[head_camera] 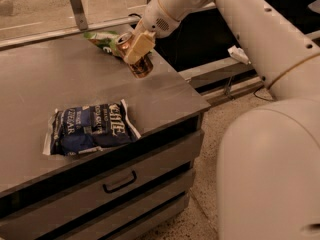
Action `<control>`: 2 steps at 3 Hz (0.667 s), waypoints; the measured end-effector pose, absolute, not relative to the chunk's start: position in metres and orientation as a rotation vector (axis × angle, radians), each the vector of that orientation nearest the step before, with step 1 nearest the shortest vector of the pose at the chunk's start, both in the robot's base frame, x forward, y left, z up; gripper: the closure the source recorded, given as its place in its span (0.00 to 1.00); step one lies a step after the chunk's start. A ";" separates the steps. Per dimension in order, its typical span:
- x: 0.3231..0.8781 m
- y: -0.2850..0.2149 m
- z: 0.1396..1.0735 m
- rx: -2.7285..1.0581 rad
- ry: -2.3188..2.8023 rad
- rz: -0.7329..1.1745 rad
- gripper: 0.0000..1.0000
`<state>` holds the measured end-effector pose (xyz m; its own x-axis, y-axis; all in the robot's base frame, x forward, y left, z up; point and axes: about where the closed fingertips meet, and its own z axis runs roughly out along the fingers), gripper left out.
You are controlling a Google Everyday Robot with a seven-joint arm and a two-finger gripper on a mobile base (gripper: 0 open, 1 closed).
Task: Knock orange can over
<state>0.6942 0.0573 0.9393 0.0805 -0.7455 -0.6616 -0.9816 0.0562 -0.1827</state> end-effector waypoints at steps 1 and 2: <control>0.681 0.040 0.935 -1.822 1.882 0.384 0.94; 0.668 0.018 0.930 -1.843 1.994 0.292 0.94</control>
Offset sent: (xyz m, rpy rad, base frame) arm -0.0508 -0.0698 -0.0151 -0.4034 0.1109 -0.1623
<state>0.6676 0.0175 0.9296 -0.0440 -0.9019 -0.4297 -0.9872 0.1054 -0.1200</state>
